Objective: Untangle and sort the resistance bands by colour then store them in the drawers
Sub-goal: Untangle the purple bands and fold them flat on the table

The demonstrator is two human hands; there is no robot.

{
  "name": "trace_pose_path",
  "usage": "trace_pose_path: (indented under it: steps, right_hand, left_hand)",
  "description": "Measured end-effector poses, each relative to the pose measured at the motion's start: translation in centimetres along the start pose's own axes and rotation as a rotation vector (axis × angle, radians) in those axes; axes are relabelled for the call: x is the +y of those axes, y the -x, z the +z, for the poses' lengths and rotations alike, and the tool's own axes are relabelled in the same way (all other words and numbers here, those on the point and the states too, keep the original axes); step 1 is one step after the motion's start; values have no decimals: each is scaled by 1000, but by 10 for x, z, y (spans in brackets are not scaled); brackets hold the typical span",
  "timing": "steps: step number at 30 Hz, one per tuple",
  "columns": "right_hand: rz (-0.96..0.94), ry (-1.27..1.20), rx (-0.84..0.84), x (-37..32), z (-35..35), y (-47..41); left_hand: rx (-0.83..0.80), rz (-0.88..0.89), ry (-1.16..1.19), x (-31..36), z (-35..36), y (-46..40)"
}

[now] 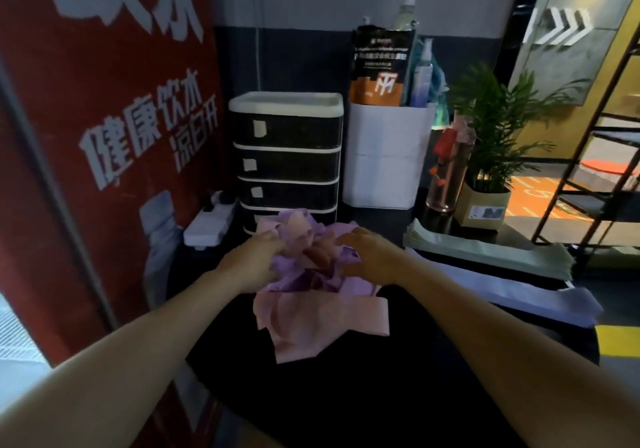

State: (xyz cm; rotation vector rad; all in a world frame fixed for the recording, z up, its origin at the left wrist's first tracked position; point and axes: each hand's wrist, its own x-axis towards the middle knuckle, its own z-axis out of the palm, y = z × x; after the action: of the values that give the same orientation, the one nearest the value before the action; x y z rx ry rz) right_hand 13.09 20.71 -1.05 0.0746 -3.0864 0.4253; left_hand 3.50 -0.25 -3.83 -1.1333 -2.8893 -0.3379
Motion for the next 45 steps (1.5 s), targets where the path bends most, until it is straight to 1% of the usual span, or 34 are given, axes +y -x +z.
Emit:
trace_pose_path:
  steps: [3, 5, 8, 11, 13, 16, 18, 21, 23, 27, 29, 31, 32, 34, 37, 38, 40, 42, 44, 45]
  right_hand:
    - [-79, 121, -44, -16, -5, -12]
    - [-125, 181, -35, -26, -8, -17]
    - [-159, 210, -54, -37, -7, -24]
    - [-225, 266, -99, -39, 4, -35]
    - [-230, 191, -145, -38, 8, -37]
    - [-255, 69, -105, -25, 14, -34]
    - [-200, 22, -76, -21, 15, -27]
    - [-68, 82, -75, -14, 31, -21]
    - [-22, 109, -69, -11, 38, -20]
    - [-40, 74, -29, -11, 16, -32]
    - [-71, -19, 41, -13, 1, -40]
    - [-19, -190, 163, -6, -2, -52]
    - [5, -231, 195, -1, 0, -59]
    - [43, -177, 194, 11, 7, -69]
    - [166, -87, 108, 24, 17, -82]
    - [198, -61, 80, 29, 22, -88]
    - [225, -14, 31, 30, 30, -95]
    - [180, -54, -22, 26, 33, -95]
    - [69, -140, -82, 20, 31, -88]
    - [35, -157, -80, 20, 30, -84]
  left_hand:
    - [64, -48, 117, -26, 1, 12]
    - [101, -82, 210, -41, 0, 19]
    - [175, -91, 311, -57, -3, 28]
    - [186, -131, 371, -64, -7, 28]
    - [178, -123, 374, -64, -8, 24]
    - [126, -107, 351, -62, -2, 19]
    - [120, -117, 346, -59, 4, 19]
    - [139, -138, 351, -58, 11, 22]
    - [150, -157, 372, -57, 13, 21]
    - [253, -171, 395, -48, 3, 12]
    - [317, -206, 378, -43, -3, 9]
    - [358, -242, 278, -36, -9, 6]
    - [368, -249, 226, -33, -10, 3]
    - [354, -248, 171, -28, -10, -6]
    - [281, -274, 183, -22, -6, -24]
    - [234, -299, 217, -20, -5, -30]
    - [85, -372, 289, -21, 1, -42]
    - [-30, -352, 298, -23, 10, -48]
    - [-69, -254, 213, -25, 19, -51]
    - [-82, -233, 166, -26, 22, -51]
